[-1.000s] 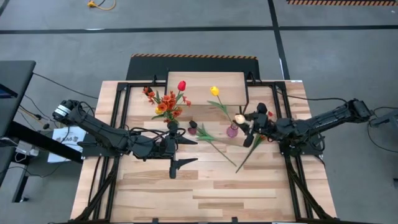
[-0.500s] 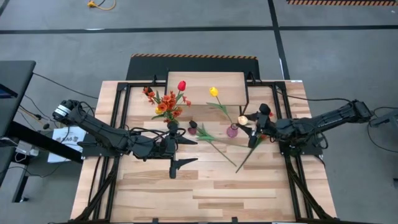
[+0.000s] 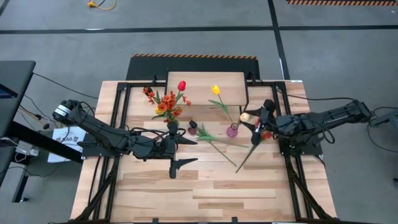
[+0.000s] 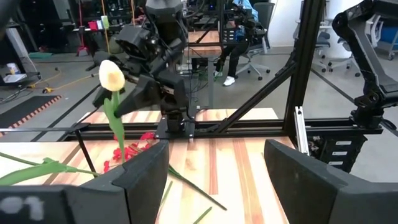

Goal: Pick and place flowers into a vace then onto a shelf
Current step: Put the light orange tulip into the purple vase, then put the black tulip into the purple vase

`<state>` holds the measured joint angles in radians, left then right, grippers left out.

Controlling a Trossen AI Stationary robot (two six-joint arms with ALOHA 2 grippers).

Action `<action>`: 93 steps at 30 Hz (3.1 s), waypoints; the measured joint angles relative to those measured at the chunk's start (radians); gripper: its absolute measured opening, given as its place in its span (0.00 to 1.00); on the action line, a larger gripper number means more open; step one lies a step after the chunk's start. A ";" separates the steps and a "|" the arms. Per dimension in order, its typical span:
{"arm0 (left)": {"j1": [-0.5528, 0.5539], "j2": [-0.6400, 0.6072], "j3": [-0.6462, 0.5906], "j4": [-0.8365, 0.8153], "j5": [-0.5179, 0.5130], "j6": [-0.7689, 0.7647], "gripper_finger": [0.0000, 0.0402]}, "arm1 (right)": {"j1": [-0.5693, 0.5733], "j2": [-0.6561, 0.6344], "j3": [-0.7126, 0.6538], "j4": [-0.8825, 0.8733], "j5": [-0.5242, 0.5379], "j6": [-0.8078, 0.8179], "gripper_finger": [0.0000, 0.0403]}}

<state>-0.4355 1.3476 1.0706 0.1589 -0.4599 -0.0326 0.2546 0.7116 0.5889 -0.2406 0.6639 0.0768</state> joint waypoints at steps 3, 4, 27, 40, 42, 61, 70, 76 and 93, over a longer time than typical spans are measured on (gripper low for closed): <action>0.000 0.000 0.000 -0.011 0.000 -0.003 0.63 | -0.001 0.000 0.025 -0.032 0.022 -0.006 0.53; 0.000 0.000 0.000 -0.014 0.000 -0.005 0.63 | -0.001 0.000 0.034 -0.044 0.025 -0.006 0.53; -0.002 0.000 0.000 -0.014 0.001 -0.008 0.63 | -0.048 0.000 0.181 -0.284 0.174 -0.024 0.51; -0.003 0.000 0.000 -0.014 0.007 -0.015 0.63 | -0.122 0.026 0.194 -0.362 -0.039 0.029 0.51; -0.003 0.000 0.000 -0.015 0.007 -0.015 0.63 | -0.129 0.037 0.194 -0.363 -0.042 0.030 0.52; -0.003 0.000 0.000 -0.025 0.008 -0.015 0.63 | -0.132 0.047 0.324 -0.622 -0.070 0.121 0.61; -0.004 -0.013 0.000 -0.057 0.010 -0.015 0.63 | -0.132 0.047 0.418 -0.798 -0.103 0.173 0.61; -0.029 -0.084 0.000 -0.077 0.011 -0.015 0.63 | -0.132 0.047 0.444 -0.949 -0.157 0.281 0.61; -0.114 -0.181 0.000 -0.142 0.011 -0.008 0.63 | -0.086 0.159 0.402 -0.976 -0.395 0.472 0.60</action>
<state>-0.5493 1.1667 1.0702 0.0170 -0.4491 -0.0406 0.1682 0.8705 0.9913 -1.2167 0.2690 0.5490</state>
